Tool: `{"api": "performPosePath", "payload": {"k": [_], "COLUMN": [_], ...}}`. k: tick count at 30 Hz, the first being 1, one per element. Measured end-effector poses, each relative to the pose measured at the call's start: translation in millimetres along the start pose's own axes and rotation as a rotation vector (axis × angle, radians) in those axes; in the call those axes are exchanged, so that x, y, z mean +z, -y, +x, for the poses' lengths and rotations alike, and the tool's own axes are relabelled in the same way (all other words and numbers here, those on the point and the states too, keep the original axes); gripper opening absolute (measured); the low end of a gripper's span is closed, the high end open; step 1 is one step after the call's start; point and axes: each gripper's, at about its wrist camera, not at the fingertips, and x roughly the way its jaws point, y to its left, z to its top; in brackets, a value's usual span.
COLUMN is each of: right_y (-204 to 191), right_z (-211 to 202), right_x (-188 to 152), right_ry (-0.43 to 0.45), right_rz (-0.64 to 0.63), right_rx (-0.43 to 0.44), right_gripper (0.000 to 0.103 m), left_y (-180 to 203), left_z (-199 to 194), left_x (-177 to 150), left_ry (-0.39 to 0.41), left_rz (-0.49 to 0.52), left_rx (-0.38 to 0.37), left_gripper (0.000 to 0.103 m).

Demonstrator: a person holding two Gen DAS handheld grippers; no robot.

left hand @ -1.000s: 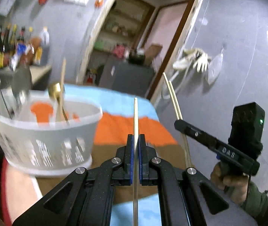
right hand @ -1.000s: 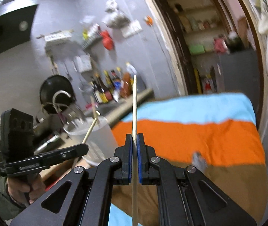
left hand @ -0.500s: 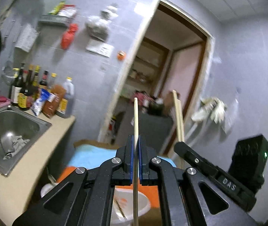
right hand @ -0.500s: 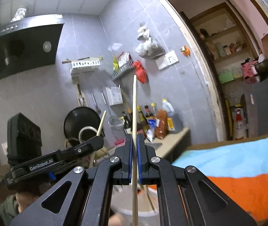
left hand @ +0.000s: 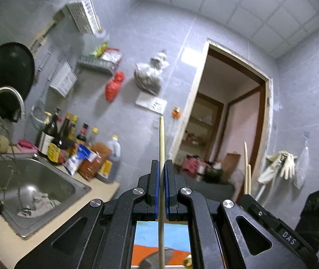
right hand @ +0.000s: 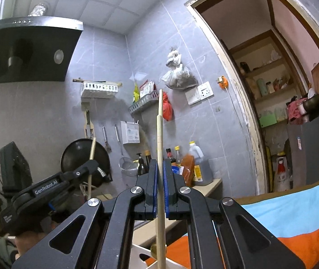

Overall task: Organize utensils
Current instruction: 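Lift both held utensils up over the white caddy, then lower the chopstick into the caddy and open left while right lowers its utensils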

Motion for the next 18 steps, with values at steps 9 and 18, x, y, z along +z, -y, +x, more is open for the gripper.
{"api": "performPosePath", "payload": {"k": [9, 18], "right_y": [-4, -4], "right_z": [10, 6], "right_x": [-26, -35], "right_ry": [-0.055, -0.144], "right_rz": [-0.064, -0.099], "right_rx": [-0.008, 0.01], "right_gripper": [0.003, 0.003], "left_y": [-5, -2], "left_z": [-9, -15], "left_x": [-27, -45], "left_ry": [0.078, 0.011], "left_rz": [0.04, 0.087], "left_rx": [0.028, 0.021], "left_gripper": [0.002, 0.002]}}
